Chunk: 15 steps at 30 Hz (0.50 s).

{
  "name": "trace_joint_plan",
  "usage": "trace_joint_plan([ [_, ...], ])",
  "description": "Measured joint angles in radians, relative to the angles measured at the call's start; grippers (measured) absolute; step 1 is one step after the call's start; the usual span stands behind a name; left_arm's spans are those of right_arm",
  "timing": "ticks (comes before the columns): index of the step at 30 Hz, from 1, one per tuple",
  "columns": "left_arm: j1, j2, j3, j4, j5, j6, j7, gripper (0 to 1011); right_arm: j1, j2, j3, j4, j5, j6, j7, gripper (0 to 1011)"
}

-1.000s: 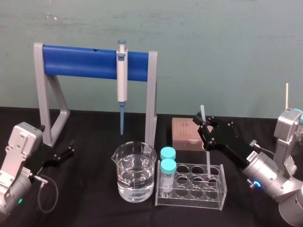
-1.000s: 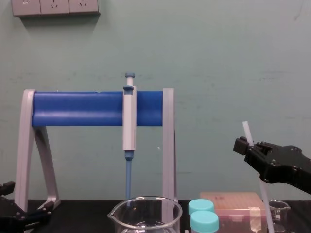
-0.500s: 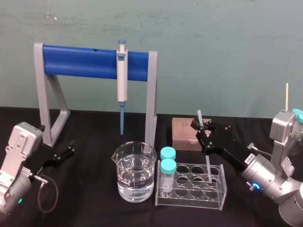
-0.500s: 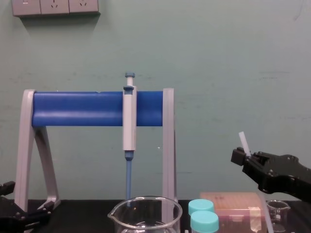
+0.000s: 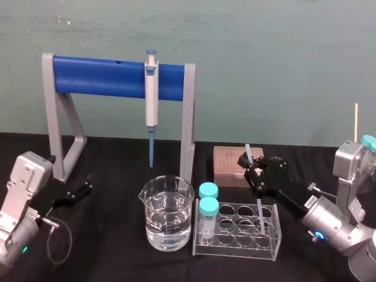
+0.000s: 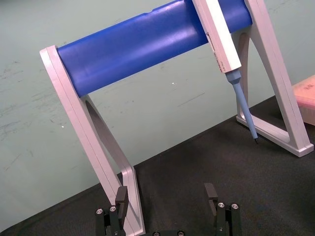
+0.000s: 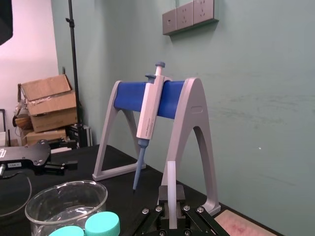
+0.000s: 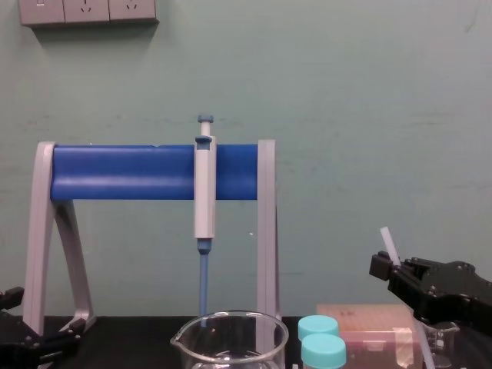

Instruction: Pick up the stirring rod with one hand, then place it down.

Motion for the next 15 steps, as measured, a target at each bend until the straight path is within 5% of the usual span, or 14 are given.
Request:
trace_joint_plan([
  [15, 0.0, 0.0, 0.0, 0.0, 0.0, 0.0, 0.0, 1000, -0.001, 0.007, -0.004, -0.006, -0.01, 0.013, -0.013, 70],
])
